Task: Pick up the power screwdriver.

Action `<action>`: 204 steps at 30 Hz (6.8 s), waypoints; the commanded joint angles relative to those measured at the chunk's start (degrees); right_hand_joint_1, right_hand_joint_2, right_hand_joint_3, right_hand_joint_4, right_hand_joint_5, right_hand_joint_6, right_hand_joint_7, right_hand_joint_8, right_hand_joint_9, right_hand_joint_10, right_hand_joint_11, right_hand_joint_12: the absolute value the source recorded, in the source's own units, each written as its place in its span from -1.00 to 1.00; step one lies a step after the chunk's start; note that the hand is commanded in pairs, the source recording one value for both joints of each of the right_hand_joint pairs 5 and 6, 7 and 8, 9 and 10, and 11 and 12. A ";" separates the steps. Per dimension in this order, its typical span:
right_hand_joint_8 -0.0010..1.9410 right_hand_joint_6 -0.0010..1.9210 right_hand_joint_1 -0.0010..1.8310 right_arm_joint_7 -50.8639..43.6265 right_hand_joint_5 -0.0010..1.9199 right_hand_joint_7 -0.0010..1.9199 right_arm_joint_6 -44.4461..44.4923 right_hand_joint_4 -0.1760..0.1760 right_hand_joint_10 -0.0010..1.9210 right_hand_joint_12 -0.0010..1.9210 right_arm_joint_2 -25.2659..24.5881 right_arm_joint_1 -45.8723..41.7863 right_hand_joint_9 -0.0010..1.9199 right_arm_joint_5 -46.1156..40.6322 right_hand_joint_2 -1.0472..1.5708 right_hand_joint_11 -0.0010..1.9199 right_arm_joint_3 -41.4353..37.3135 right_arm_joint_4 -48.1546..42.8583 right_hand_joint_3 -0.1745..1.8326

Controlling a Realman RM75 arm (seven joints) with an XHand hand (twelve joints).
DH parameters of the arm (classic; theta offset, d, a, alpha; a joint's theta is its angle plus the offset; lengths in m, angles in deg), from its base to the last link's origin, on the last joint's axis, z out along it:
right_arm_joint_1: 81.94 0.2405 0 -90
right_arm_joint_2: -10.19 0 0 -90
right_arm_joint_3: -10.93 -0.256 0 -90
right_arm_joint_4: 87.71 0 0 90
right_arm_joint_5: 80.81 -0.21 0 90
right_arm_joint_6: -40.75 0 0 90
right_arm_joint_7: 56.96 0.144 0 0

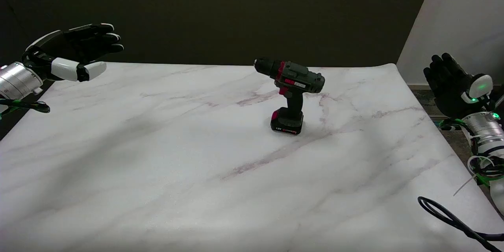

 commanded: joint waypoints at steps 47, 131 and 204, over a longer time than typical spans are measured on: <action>-0.87 -1.00 0.16 -0.08 -1.00 -0.87 -9.53 -1.00 -0.82 -0.82 2.62 17.76 -0.82 1.15 -0.56 -0.82 24.89 18.76 -0.60; -0.68 -0.91 0.11 0.00 -0.91 -0.67 23.56 -0.63 -0.72 -0.72 -6.48 14.88 -0.72 46.33 -0.68 -0.72 40.75 -2.28 -0.35; -0.47 -0.92 0.15 0.00 -0.92 -0.47 23.24 -0.48 -0.34 -0.44 -8.64 18.49 -0.34 40.94 -0.45 -0.44 45.41 1.63 -0.34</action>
